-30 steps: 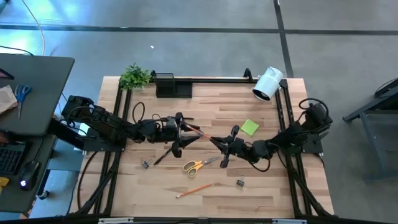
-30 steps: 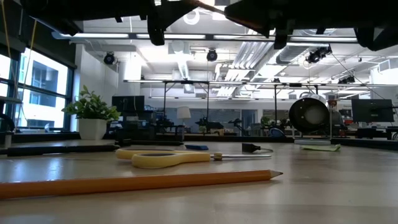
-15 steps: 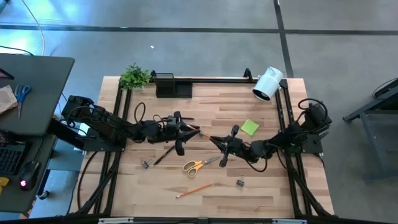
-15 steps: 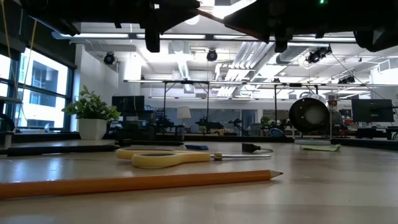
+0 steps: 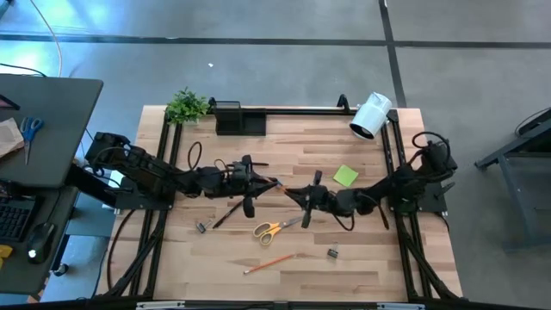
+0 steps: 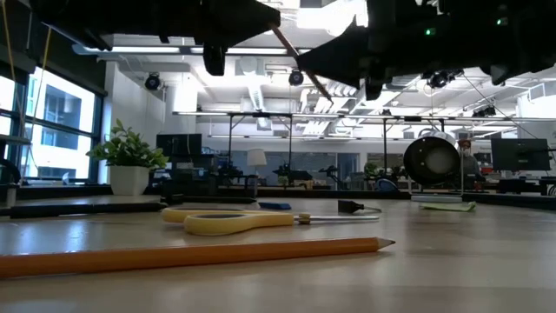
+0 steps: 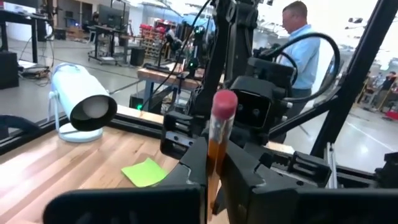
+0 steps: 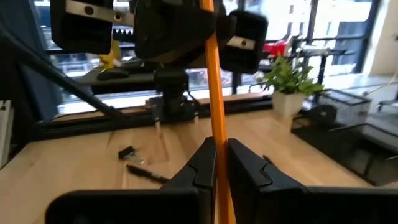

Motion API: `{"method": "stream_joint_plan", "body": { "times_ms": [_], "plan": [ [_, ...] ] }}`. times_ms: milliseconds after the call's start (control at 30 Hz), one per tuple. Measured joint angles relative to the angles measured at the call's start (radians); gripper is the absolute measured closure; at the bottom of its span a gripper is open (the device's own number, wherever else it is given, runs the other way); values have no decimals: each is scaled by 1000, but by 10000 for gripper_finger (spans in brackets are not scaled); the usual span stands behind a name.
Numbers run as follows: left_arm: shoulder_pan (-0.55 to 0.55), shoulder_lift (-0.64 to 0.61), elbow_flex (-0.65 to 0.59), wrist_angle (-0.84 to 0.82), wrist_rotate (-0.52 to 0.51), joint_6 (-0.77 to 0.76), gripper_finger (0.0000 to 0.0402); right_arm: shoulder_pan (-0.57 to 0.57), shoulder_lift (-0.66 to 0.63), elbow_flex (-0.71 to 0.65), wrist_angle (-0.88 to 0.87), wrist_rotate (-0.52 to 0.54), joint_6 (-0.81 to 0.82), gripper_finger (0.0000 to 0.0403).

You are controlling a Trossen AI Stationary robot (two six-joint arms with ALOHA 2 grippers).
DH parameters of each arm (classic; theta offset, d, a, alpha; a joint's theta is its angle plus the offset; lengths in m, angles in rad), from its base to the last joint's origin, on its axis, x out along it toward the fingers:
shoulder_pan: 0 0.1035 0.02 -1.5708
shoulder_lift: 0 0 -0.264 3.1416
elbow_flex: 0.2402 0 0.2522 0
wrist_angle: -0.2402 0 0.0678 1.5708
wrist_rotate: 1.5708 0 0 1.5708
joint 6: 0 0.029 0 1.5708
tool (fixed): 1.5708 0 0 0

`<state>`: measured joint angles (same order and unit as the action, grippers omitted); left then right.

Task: Pick and place office supplies into organizer
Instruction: Put the top orange pencil into the top left section of the desk organizer

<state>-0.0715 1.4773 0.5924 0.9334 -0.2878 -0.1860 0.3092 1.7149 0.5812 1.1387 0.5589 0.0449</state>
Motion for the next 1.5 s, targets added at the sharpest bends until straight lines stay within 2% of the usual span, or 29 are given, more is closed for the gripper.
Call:
{"method": "stream_joint_plan", "body": {
  "times_ms": [267,400,733,900,1000,1133,1200,1233,1433,1500],
  "plan": [
    [-1,62,95,-74,16,5,398,-20,1,-1,-20,-100,12,391],
    [-1,104,141,-131,35,5,397,-20,3,8,-74,-112,3,387],
    [-1,112,148,-192,60,-1,397,4,-37,15,-6,-26,-83,297],
    [-1,89,148,-242,54,34,397,26,-86,15,-91,0,-106,270],
    [-2,42,147,-298,-17,100,397,40,-116,15,-196,19,-98,265],
    [9,-47,147,-458,-255,226,397,53,-144,14,-232,103,-89,263],
    [34,-93,147,-530,-337,256,397,60,-157,14,-236,121,-96,263],
    [57,-107,147,-539,-345,262,397,64,-160,14,-235,120,-95,263],
    [291,-151,122,-502,-208,260,396,70,-179,14,-239,125,-79,263],
    [370,-151,114,-484,-197,265,396,72,-181,14,-239,122,-71,263]
  ]
}}
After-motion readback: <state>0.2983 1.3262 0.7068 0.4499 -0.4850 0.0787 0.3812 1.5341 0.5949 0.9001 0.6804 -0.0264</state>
